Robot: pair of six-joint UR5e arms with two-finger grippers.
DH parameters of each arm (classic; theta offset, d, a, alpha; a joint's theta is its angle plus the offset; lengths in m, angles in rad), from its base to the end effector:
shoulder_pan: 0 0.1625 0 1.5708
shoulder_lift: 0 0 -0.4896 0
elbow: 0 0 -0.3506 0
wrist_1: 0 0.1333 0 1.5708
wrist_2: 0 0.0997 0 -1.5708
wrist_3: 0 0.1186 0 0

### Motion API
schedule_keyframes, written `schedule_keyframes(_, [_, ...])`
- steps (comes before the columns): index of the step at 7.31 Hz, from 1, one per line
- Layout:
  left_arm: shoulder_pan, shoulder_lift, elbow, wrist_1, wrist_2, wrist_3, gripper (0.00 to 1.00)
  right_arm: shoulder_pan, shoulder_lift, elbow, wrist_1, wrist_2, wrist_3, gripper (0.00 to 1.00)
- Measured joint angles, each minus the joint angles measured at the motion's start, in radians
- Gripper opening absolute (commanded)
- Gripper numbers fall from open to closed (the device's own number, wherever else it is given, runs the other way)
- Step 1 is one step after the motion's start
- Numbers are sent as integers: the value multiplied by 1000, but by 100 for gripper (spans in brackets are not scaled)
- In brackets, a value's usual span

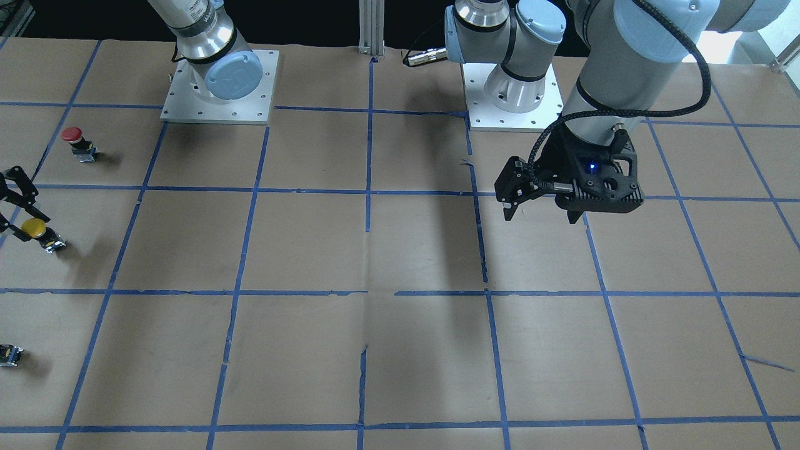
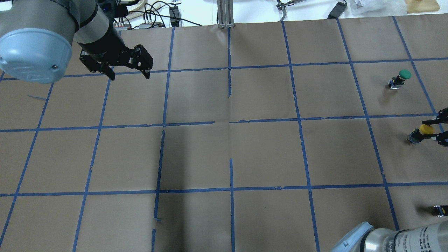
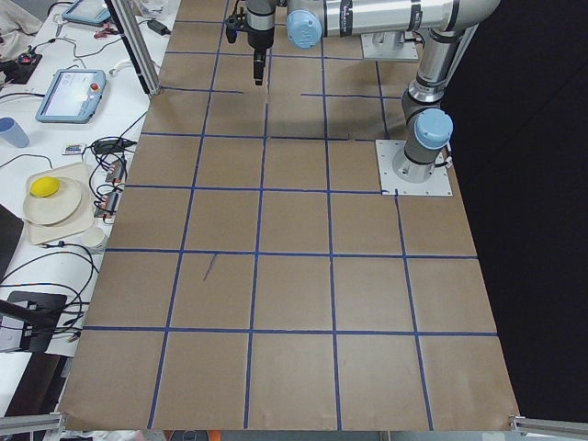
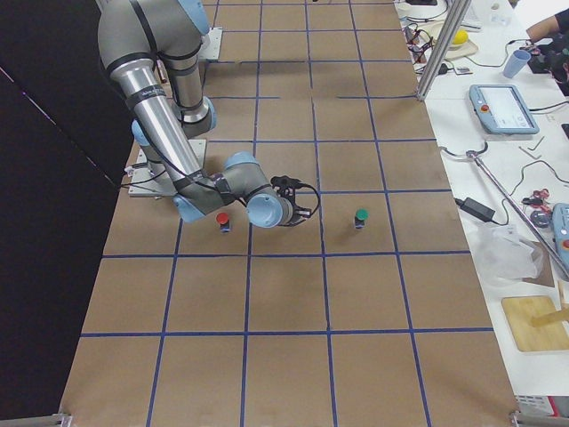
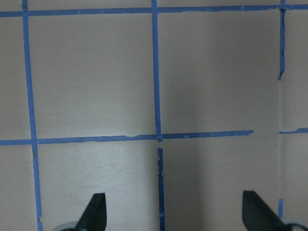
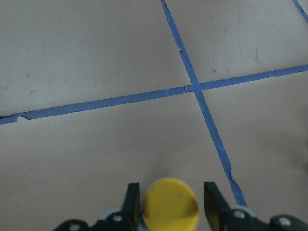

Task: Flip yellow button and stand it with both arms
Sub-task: 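Lower the yellow button upright onto the table with the right gripper, then open the right gripper and lift it off the standing yellow button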

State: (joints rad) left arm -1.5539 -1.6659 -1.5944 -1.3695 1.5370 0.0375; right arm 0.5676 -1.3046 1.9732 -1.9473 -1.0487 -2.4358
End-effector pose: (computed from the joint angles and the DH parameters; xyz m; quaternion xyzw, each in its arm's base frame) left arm -0.1288 -0.5060 0.4985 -0.0110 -0.9989 0.0417 0.0158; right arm -0.2927 -0.4148 0.2904 -0.5993 0.7456 -0.2734 0.1012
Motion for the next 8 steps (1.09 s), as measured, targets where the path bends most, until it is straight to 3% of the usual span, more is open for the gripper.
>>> schedule_keyframes(3, [1, -1, 1, 1, 1, 5, 100, 2, -6, -6, 5, -8, 65, 99])
schedule_keyframes(5, [1, -1, 2, 1, 2, 8, 100, 13, -54, -8, 5, -25, 301, 99])
schedule_keyframes(8, [3, 2, 2, 1, 5, 21, 100, 107, -244, -8, 10, -134, 770, 100])
